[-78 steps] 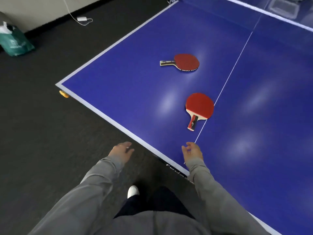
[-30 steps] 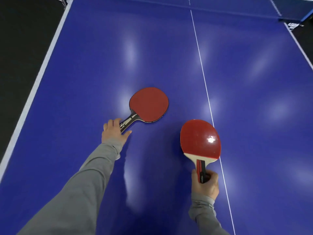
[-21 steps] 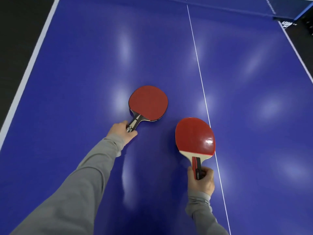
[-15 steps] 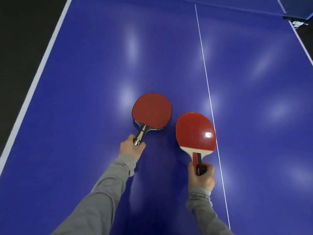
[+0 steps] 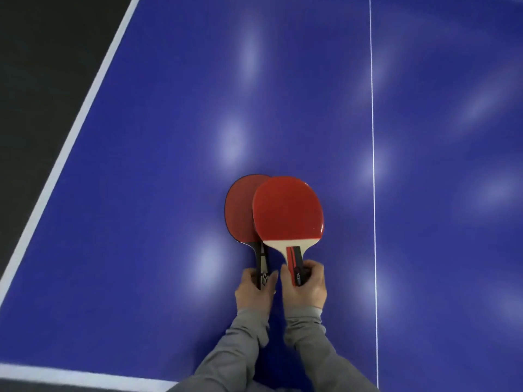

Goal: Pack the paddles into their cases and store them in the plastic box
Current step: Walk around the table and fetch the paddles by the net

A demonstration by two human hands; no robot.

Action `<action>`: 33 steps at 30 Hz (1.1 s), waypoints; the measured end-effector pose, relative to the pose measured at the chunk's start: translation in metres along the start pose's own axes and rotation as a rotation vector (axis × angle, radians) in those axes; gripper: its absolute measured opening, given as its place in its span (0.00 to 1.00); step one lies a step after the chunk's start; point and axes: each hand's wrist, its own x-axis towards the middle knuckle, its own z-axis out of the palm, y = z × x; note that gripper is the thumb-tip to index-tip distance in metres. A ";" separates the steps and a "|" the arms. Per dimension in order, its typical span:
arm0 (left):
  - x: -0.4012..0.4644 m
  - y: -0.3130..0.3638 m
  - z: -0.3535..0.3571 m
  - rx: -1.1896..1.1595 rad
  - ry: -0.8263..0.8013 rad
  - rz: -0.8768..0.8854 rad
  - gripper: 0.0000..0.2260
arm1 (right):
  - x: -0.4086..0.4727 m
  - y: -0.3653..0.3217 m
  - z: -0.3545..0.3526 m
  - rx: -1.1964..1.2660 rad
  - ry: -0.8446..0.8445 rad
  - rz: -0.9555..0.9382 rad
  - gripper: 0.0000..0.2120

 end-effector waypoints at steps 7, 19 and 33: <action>0.011 0.006 -0.020 -0.661 -0.251 -0.309 0.23 | -0.013 -0.007 0.024 -0.079 -0.063 -0.041 0.16; 0.012 0.009 -0.023 -0.658 -0.286 -0.351 0.26 | -0.019 -0.005 0.039 -0.260 -0.023 -0.217 0.19; -0.010 0.031 0.001 0.077 -0.091 -0.098 0.23 | 0.010 0.034 -0.040 -0.253 -0.041 -0.180 0.14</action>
